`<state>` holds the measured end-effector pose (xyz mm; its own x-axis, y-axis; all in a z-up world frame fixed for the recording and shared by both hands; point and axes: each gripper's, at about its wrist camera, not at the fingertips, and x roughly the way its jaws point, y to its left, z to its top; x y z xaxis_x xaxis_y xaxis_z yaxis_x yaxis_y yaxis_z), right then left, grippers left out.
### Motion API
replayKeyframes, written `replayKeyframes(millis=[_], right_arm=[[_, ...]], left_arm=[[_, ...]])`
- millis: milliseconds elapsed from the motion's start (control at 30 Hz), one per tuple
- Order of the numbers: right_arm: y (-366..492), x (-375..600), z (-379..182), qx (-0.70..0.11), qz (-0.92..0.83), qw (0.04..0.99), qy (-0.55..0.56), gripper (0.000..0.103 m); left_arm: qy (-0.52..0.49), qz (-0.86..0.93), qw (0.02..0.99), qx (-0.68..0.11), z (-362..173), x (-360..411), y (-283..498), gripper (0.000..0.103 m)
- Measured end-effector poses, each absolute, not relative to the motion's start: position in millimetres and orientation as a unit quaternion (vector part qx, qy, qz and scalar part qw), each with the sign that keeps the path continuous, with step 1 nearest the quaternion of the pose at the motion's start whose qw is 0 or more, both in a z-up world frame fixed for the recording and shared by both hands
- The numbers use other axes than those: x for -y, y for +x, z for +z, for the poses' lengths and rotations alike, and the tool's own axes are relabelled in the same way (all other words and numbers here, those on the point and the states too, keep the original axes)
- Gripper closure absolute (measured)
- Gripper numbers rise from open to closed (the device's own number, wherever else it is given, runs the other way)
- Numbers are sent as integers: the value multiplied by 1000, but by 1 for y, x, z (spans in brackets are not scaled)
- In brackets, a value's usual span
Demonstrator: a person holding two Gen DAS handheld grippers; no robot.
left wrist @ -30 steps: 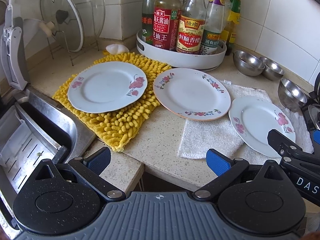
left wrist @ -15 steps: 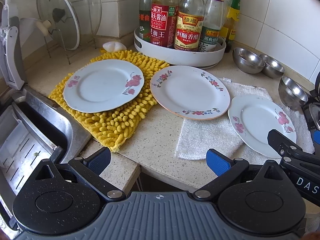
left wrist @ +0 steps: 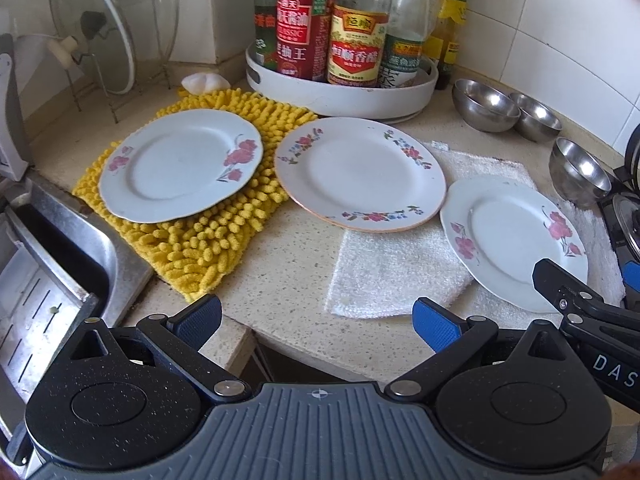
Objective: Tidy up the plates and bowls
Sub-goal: 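Move the right gripper toward the plates on the white towel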
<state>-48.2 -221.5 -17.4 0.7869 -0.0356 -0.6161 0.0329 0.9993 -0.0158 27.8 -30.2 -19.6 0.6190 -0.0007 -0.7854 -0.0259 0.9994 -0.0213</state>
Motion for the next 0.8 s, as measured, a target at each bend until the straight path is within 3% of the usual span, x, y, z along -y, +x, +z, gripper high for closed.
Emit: replayKeyframes(millis=[633,800], right_arm=[[23,312,-43,-379,-15,925,12,0],[33,328,-55,-399,39,915,44,21]], left_arm=[[0,-72,870,-488,-46,107,97,0],[-17,-103,859,-501,-57,118,109,1]])
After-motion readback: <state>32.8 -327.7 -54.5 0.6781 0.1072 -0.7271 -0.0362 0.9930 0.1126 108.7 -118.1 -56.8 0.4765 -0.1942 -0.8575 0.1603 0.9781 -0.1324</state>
